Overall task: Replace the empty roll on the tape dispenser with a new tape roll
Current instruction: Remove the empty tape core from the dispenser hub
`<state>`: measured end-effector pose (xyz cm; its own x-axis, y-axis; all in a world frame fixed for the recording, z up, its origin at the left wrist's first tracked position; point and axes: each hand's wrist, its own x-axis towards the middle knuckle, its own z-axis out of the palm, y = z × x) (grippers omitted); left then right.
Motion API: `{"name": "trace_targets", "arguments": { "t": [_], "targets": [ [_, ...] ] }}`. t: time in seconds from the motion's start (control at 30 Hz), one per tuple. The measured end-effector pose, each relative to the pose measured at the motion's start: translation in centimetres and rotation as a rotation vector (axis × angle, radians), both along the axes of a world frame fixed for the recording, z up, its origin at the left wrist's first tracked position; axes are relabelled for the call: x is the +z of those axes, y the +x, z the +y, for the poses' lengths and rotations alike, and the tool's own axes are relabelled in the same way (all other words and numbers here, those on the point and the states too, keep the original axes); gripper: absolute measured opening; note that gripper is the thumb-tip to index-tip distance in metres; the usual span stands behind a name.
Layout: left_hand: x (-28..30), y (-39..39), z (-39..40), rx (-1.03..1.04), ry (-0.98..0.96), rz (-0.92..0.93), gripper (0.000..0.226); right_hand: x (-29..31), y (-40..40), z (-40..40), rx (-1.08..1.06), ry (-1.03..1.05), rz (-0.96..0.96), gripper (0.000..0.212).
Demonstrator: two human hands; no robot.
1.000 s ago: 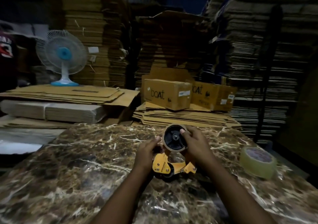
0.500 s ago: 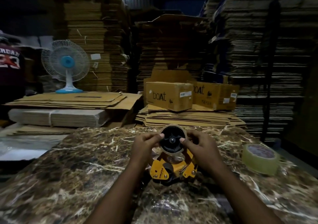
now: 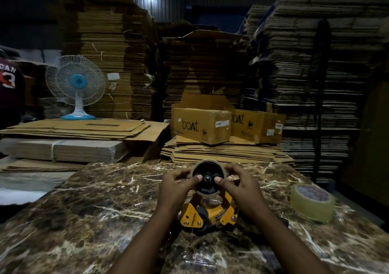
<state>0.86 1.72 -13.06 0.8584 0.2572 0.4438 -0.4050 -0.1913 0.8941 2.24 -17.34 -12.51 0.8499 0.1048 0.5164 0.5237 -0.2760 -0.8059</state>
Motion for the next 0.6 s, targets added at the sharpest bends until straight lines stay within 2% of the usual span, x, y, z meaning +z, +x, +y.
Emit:
{"name": "trace_targets", "arguments": {
  "t": [0.17,0.33,0.43,0.53,0.6],
  "targets": [
    [0.07,0.09,0.16,-0.042,-0.055,0.012,0.035,-0.11,0.16,0.15,-0.065,-0.015,-0.014,0.021],
    [0.52,-0.17,0.31,-0.138,-0.034,0.015,0.029,-0.27,0.56,-0.15,-0.090,-0.043,-0.036,0.040],
    [0.61,-0.20,0.22,-0.131,-0.040,0.020,0.029,-0.32,0.67,-0.29,-0.082,-0.041,-0.035,0.044],
    [0.71,-0.25,0.16,-0.115,-0.028,0.023,0.029,-0.18,0.54,-0.28,-0.091,-0.043,-0.053,0.057],
    [0.63,-0.21,0.25,-0.108,0.000,0.010,0.030,-0.08,0.37,-0.34,-0.090,-0.041,-0.059,0.057]
  ]
}}
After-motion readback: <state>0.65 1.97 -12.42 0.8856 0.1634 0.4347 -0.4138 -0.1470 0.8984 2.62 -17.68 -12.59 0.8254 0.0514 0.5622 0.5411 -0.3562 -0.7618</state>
